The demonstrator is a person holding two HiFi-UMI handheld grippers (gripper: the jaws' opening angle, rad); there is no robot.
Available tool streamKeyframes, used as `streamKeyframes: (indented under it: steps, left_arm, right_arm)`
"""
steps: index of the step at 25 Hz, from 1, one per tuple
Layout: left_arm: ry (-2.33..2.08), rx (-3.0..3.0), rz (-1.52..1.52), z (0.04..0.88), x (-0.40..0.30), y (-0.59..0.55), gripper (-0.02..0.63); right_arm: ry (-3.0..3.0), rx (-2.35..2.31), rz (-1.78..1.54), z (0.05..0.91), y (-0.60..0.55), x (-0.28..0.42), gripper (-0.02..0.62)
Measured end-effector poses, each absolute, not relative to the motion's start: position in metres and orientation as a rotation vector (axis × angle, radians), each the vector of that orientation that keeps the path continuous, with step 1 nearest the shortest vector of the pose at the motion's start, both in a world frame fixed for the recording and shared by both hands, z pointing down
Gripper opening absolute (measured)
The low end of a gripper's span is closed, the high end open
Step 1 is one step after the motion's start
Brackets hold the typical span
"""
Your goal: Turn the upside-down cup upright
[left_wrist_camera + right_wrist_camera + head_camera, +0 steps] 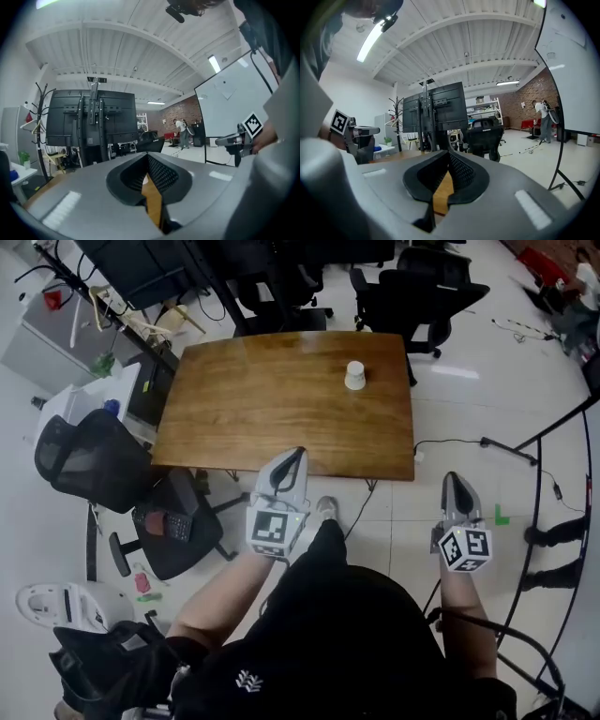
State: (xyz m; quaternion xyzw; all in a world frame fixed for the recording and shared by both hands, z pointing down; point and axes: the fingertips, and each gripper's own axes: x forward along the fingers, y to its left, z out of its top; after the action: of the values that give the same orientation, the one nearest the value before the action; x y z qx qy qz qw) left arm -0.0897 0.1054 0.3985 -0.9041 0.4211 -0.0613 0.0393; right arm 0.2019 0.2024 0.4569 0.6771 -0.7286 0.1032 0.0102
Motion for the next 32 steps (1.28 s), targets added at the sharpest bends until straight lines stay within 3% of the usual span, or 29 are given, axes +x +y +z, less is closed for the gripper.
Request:
streamKeyframes:
  steps: [10, 17, 20, 28, 32]
  left_arm:
    - [1.195, -2.834, -0.103, 0.375, -0.08, -0.063, 0.0]
    - [1.155, -2.922, -0.167, 0.404, -0.052, -0.109, 0.0]
    - [1.159, -2.92, -0.181, 0.407, -0.042, -0.119, 0.0]
    - [1.399, -2.761, -0.217, 0.381, -0.078, -0.156, 0.0]
    - [1.546, -2.704, -0.259, 0.385, -0.104, -0.16, 0.0]
  right_arm:
    - [-2.229, 2.03, 0.243, 0.438, 0.034, 0.173, 0.003]
    - [-2.231, 1.889, 0.331, 0.455, -0.034, 0.163, 0.003]
    - [-2.252, 1.849, 0.404, 0.467, -0.061, 0.166, 0.052]
    - [-2.272, 1.59, 0.551, 0.543, -0.153, 0.151, 0.043]
    - [-2.237, 1.447, 0.749, 0.592, -0.168, 0.133, 0.078]
